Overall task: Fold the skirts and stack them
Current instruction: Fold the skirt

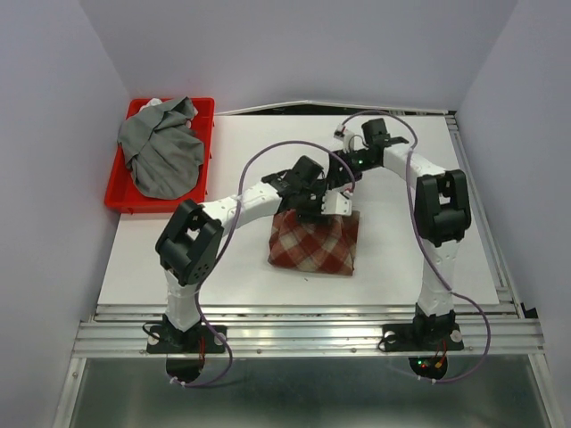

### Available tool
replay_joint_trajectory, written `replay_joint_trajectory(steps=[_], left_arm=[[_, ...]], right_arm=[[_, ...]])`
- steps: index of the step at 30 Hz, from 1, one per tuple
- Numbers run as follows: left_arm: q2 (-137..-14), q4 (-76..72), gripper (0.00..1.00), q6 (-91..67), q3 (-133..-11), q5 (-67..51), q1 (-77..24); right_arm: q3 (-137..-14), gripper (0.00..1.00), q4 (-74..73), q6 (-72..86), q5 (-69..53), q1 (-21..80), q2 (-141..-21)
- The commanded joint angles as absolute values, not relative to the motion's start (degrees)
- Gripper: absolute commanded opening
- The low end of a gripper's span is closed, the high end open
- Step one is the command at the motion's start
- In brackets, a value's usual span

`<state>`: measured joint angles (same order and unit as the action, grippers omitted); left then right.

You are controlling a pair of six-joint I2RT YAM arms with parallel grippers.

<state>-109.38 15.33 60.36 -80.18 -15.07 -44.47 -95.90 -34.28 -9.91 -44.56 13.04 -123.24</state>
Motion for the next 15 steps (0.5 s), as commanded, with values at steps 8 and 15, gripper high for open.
replay_joint_trajectory(steps=[8,15], left_arm=[[-94.75,21.01,0.78,34.83,-90.45,-24.94,-37.71],[-90.27,12.15,0.57,10.22,-75.96,-37.7,-32.44]], right_arm=[[-97.22,0.75,-36.12,-3.35,-47.09,5.01,-105.93],[-76.04,0.64,-32.26,0.71,-52.14,12.46,-90.98]])
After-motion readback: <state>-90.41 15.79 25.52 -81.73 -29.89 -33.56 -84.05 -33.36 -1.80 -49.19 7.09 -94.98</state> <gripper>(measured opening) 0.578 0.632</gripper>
